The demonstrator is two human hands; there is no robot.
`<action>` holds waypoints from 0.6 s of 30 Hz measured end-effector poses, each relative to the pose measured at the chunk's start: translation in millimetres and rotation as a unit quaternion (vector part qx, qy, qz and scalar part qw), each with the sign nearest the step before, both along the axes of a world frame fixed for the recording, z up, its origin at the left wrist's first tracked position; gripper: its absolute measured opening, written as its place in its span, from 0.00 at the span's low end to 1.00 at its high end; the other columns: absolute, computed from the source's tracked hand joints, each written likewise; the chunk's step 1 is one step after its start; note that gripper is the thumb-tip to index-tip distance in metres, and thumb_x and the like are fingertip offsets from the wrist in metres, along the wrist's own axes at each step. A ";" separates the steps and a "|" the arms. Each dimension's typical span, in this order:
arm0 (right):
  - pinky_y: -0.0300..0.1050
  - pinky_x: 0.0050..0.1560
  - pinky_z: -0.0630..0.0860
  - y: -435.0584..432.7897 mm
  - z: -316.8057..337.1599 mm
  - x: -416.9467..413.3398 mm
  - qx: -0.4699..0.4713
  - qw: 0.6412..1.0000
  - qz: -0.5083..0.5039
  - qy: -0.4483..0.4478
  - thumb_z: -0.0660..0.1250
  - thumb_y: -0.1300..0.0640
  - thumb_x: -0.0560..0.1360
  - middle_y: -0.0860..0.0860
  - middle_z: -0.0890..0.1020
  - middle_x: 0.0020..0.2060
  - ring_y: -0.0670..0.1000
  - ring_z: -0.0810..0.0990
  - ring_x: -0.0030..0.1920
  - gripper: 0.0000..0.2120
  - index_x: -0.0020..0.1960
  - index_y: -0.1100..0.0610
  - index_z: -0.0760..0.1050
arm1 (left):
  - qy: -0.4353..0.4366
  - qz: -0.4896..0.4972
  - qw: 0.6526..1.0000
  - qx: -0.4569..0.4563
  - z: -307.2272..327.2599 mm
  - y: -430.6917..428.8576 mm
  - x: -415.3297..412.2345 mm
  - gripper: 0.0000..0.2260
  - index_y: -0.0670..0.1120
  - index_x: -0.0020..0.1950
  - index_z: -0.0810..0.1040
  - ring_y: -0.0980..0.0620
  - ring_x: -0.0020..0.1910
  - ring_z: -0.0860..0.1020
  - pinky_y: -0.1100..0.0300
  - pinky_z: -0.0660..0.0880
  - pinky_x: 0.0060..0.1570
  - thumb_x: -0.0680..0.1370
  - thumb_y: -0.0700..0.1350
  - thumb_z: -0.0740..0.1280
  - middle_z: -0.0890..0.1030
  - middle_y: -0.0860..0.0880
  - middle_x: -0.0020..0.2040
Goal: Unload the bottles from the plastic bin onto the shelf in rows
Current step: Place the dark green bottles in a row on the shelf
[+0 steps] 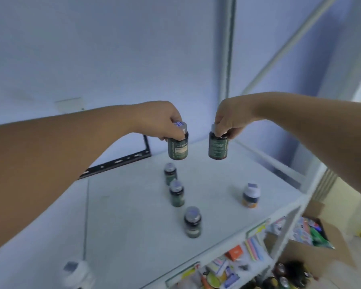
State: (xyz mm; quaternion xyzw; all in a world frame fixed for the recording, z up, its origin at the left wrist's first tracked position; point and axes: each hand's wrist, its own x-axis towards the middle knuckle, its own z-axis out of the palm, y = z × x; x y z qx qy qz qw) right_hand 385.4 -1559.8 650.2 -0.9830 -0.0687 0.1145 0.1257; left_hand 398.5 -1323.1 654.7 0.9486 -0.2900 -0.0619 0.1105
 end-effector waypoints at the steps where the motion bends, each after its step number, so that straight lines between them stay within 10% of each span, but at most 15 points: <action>1: 0.38 0.34 0.72 15.8 -0.8 7.5 0.000 1.000 0.012 -0.005 0.68 0.51 0.68 0.52 0.85 0.30 0.47 0.85 0.32 0.11 0.35 0.59 0.79 | -0.006 0.012 1.000 0.000 -1.5 17.5 2.5 0.15 0.52 0.47 0.83 0.54 0.37 0.83 0.62 0.75 0.33 0.66 0.59 0.68 0.85 0.52 0.40; 18: 0.35 0.24 0.73 123.3 -91.6 244.1 -0.064 0.987 0.147 0.002 0.75 0.52 0.70 0.48 0.81 0.34 0.44 0.79 0.30 0.06 0.41 0.53 0.80 | 0.027 0.177 0.983 -0.046 -128.0 63.3 145.5 0.12 0.49 0.49 0.82 0.52 0.39 0.78 0.57 0.72 0.35 0.71 0.55 0.71 0.80 0.51 0.42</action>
